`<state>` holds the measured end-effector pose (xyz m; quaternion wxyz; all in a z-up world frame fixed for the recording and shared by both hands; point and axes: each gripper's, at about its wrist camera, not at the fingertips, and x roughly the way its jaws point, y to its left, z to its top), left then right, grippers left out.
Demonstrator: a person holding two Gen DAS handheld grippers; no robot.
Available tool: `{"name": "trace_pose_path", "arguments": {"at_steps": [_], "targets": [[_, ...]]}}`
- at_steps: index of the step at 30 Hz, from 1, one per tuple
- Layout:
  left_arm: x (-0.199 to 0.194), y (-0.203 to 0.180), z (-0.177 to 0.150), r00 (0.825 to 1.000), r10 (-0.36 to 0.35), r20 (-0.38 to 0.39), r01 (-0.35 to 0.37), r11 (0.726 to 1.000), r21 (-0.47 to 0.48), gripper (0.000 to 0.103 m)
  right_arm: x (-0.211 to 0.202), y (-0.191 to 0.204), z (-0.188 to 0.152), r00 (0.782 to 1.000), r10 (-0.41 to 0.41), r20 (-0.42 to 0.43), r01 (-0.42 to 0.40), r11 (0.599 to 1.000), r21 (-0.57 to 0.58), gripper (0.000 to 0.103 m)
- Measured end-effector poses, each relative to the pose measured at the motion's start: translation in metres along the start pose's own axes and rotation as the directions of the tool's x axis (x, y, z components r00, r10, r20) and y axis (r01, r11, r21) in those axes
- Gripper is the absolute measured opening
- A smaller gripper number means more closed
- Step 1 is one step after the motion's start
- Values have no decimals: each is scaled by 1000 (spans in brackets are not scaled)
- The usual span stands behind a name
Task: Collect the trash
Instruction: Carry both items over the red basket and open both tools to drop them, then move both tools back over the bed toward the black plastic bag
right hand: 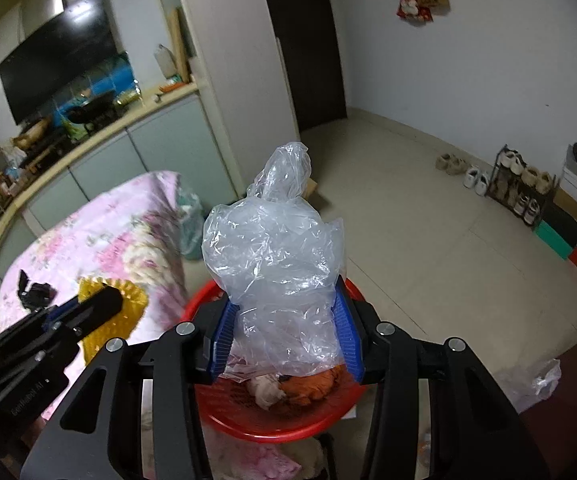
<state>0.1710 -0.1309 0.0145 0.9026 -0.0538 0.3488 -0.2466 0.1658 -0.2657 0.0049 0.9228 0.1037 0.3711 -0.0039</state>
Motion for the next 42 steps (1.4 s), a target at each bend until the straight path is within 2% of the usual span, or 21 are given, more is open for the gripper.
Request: {"name": "trace_pose_path", "arguments": {"at_steps": [6, 8, 10, 11, 14, 19, 26, 32, 42], "targets": [[35, 1, -11, 996, -61, -59, 58, 997, -52, 17, 18, -6, -4, 998, -35, -51, 36, 999, 20, 45], [43, -1, -13, 996, -57, -75, 54, 998, -40, 17, 21, -9, -3, 997, -32, -64, 35, 999, 37, 52], [47, -3, -15, 995, -55, -84, 52, 998, -30, 20, 21, -14, -3, 997, -27, -67, 31, 997, 66, 66], [48, -3, -16, 995, -54, -84, 52, 998, -29, 22, 20, -17, -2, 998, -26, -65, 31, 996, 81, 68], [45, -1, -17, 997, -49, -66, 47, 998, -32, 38, 19, -22, -1, 998, -25, -63, 31, 995, 96, 70], [30, -1, -17, 1000, -29, -2, 29, 999, -34, 75, 16, -23, 0, 998, -5, -65, 12, 994, 111, 70], [-2, 0, -15, 996, 47, 75, -48, 999, 12, 83, 3, -18, 2, 1000, 2, -28, 0, 995, 96, 70], [-25, 15, -16, 989, 93, 112, -91, 996, -22, 83, -8, -7, 3, 1000, 15, 3, -15, 998, 62, 70], [-67, 32, -25, 964, 203, 172, -200, 979, -38, 83, -27, 16, 1, 996, 76, 54, -77, 997, 7, 70]]}}
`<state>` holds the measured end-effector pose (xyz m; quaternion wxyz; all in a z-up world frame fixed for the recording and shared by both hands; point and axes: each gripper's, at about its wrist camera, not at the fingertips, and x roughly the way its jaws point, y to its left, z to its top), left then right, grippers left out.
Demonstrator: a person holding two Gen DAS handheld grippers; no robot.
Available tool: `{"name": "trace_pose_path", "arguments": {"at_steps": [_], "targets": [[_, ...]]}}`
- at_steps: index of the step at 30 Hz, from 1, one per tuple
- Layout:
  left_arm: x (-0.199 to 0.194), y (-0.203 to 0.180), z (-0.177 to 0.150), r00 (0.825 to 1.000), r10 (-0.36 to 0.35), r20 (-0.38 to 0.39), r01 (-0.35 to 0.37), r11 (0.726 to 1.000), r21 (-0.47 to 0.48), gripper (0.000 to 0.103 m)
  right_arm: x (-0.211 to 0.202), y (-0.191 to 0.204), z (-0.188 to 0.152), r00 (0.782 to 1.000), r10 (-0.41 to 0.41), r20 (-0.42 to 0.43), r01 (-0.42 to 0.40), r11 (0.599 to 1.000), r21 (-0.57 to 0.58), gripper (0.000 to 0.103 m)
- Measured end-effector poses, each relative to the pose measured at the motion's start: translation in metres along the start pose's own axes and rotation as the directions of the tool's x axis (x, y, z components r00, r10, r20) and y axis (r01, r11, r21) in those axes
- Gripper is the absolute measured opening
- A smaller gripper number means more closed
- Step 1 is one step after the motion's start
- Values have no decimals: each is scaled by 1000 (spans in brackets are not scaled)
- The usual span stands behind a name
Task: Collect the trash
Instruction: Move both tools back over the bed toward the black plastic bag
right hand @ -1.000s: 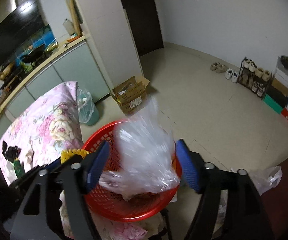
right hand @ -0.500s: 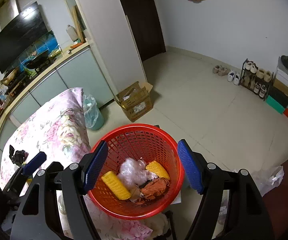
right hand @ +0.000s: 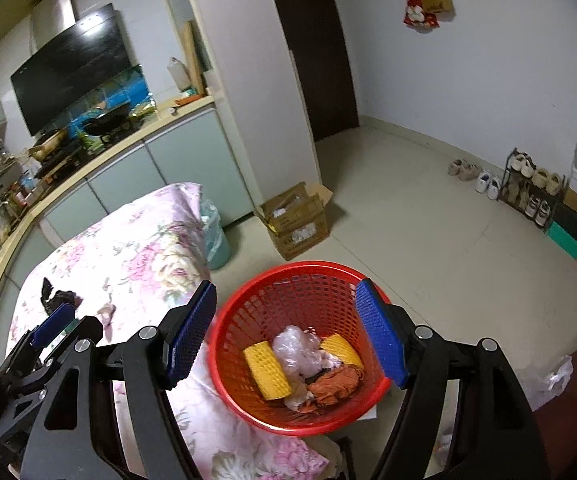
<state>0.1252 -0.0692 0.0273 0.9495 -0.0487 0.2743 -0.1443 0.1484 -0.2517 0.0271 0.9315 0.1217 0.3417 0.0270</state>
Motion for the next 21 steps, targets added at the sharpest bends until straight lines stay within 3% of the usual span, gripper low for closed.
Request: {"name": "trace_pose_path", "arguments": {"at_steps": [10, 21], "targets": [[-35, 27, -6, 991, 125, 38, -124, 992, -13, 83, -11, 36, -12, 996, 92, 11, -91, 993, -68, 70], [-60, 69, -9, 976, 212, 47, -209, 976, -68, 83, -14, 73, -31, 988, 157, 7, -154, 975, -162, 70]]}}
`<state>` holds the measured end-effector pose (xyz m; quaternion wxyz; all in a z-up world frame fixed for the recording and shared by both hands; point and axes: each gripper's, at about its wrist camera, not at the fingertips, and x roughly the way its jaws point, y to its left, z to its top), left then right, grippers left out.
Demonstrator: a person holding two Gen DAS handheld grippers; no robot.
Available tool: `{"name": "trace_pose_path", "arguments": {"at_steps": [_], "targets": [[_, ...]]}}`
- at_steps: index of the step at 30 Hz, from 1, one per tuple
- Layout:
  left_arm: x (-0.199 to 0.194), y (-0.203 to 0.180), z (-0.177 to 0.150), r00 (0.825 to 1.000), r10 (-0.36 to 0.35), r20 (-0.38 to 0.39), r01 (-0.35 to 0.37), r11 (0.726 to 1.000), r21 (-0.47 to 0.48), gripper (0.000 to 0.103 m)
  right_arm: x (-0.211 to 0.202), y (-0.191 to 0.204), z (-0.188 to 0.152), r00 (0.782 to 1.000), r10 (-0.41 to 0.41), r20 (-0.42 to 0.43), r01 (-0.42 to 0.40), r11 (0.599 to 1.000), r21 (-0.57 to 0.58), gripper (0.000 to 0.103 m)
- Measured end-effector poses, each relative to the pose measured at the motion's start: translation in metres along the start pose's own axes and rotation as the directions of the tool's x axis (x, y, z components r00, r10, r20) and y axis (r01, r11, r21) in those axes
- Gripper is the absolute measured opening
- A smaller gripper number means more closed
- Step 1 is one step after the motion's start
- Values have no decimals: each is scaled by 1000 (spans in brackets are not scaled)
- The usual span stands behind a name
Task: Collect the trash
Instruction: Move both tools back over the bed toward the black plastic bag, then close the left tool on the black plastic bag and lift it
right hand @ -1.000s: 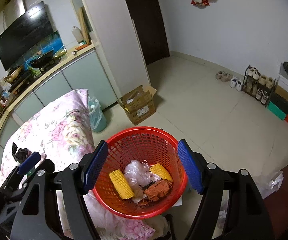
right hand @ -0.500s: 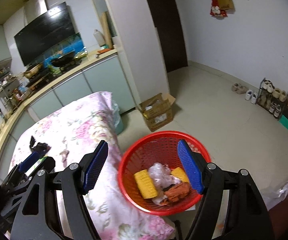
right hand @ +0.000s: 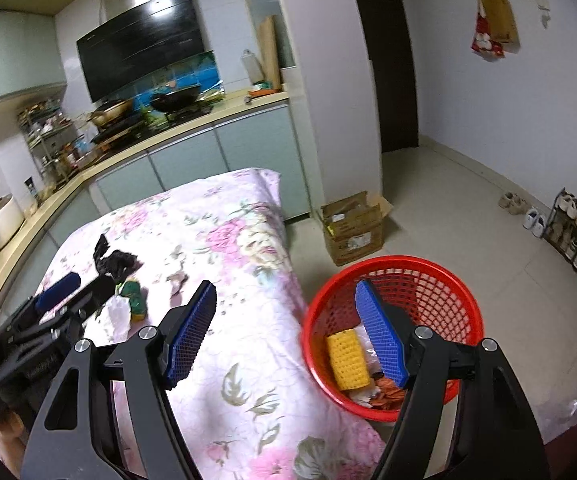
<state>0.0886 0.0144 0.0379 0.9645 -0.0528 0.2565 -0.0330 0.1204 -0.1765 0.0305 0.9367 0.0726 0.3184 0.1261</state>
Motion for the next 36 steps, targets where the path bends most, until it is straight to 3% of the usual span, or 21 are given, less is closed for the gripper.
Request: {"name": "trace_pose_path", "arguments": {"at_steps": [8, 21, 28, 36], "targets": [[-13, 46, -5, 996, 94, -3, -94, 994, -46, 83, -1, 18, -6, 1000, 26, 10, -26, 999, -42, 70], [-30, 155, -25, 959, 276, -64, -283, 946, -160, 83, 11, 30, -17, 999, 35, -21, -36, 996, -79, 70], [-34, 207, -26, 955, 282, -91, -296, 921, -252, 83, 19, 35, -23, 999, 27, -42, -31, 995, -90, 70], [-5, 209, -44, 956, 246, -159, -275, 941, -197, 83, 26, 43, -29, 997, 29, -65, -36, 994, -104, 70]]}}
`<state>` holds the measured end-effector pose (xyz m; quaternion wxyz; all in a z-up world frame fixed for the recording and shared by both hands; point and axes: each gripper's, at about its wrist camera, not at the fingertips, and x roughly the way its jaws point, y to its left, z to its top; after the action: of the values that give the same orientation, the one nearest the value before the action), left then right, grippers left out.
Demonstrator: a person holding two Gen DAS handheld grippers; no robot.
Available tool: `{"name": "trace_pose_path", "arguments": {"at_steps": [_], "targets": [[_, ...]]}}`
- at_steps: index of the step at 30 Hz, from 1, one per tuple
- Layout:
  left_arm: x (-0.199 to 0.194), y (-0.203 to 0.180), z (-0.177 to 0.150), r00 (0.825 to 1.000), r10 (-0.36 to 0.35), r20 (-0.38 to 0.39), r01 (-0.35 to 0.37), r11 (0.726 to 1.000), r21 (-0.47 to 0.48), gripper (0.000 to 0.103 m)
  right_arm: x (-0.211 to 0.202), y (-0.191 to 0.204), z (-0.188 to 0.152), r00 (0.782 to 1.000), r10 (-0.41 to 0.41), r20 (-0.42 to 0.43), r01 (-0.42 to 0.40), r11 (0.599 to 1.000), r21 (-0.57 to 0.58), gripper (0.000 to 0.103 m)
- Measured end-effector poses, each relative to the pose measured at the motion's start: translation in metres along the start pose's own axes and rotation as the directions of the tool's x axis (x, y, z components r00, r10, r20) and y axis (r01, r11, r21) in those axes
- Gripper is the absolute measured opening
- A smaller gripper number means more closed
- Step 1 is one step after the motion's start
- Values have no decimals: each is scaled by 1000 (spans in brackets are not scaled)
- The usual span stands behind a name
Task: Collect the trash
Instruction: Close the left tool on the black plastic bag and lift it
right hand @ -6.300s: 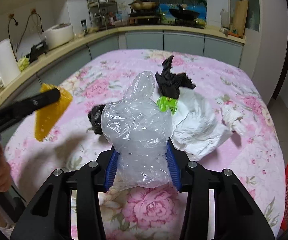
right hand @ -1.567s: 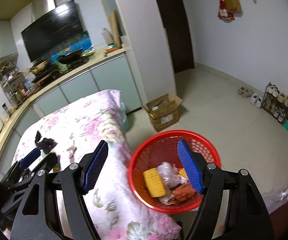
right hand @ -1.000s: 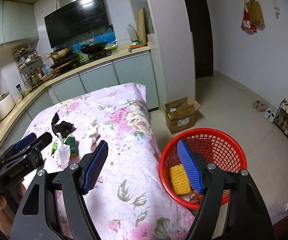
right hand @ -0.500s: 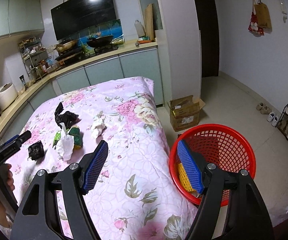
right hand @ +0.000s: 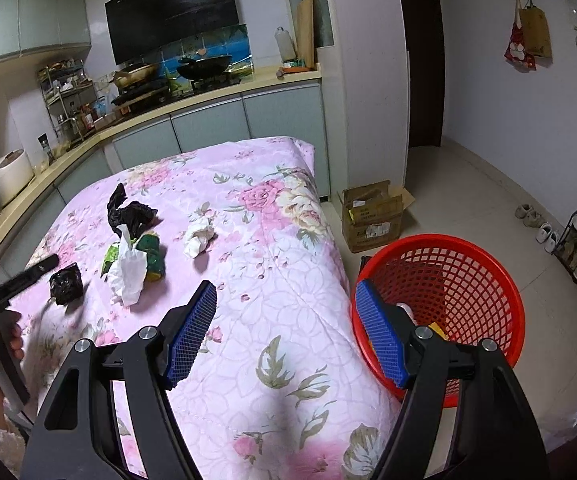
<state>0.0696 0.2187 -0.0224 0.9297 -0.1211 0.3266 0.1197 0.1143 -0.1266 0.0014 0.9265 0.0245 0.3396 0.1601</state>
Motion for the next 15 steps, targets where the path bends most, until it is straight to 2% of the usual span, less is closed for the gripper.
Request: {"name": "trace_pose_path", "arguments": {"at_steps": [6, 8, 10, 13, 15], "targets": [[25, -5, -8, 998, 1, -55, 2, 999, 45, 82, 7, 10, -2, 1000, 13, -14, -13, 1000, -8, 70], [30, -5, -8, 997, -16, -71, 20, 999, 45, 72, 12, 16, -3, 999, 22, -28, -23, 1000, -7, 70], [34, -7, -8, 996, -23, -86, 27, 998, 49, 57, 17, 23, -3, 999, 35, -37, -36, 999, -5, 70], [35, -7, -9, 995, -29, -99, 35, 998, 52, 40, 23, 37, -1, 998, 53, -39, -54, 998, -15, 70], [34, -11, -10, 994, -30, -104, 37, 997, 68, 34, 27, 47, 2, 998, 62, -33, -63, 998, -28, 70]]}}
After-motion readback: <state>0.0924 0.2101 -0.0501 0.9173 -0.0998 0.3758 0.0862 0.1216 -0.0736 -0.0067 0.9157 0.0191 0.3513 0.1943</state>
